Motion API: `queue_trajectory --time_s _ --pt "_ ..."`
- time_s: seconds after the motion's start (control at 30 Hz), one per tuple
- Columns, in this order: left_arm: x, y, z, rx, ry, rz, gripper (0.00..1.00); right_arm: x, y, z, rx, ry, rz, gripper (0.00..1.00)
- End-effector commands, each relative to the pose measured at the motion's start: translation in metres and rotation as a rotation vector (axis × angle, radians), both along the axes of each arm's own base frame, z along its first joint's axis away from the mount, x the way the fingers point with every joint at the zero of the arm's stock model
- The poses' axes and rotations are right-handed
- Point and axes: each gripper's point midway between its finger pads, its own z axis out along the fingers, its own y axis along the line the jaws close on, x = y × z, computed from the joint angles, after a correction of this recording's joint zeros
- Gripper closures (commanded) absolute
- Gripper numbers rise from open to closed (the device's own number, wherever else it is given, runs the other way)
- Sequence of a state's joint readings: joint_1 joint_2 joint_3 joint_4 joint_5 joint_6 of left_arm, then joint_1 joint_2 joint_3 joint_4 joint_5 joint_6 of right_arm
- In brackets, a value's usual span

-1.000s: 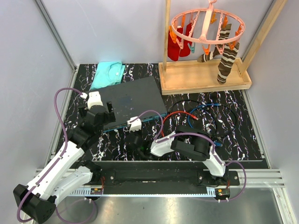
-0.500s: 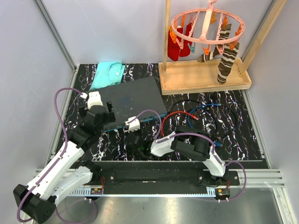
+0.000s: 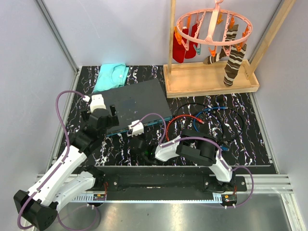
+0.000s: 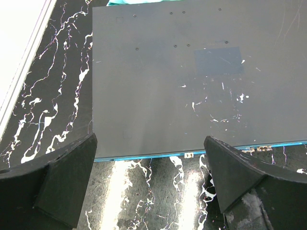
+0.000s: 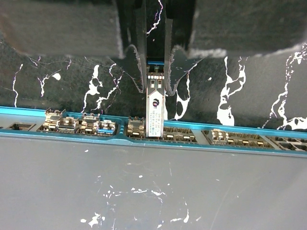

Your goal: Insert the plug into the switch port

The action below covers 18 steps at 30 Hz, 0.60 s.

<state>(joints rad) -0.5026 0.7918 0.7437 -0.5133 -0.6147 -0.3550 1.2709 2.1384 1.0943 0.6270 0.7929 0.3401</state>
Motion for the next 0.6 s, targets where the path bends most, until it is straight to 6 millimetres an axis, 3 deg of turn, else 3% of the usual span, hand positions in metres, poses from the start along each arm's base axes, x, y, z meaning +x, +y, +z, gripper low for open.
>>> queue_trajectory --time_s 0.0,0.57 --pt "0.007 0.002 0.013 -0.008 -0.061 0.025 0.01 -0.001 0.015 0.024 0.069 -0.004 0.005 1.0" --pt "0.006 0.001 0.012 -0.008 -0.058 0.022 0.01 0.01 0.013 0.022 0.062 -0.018 -0.026 1.0"
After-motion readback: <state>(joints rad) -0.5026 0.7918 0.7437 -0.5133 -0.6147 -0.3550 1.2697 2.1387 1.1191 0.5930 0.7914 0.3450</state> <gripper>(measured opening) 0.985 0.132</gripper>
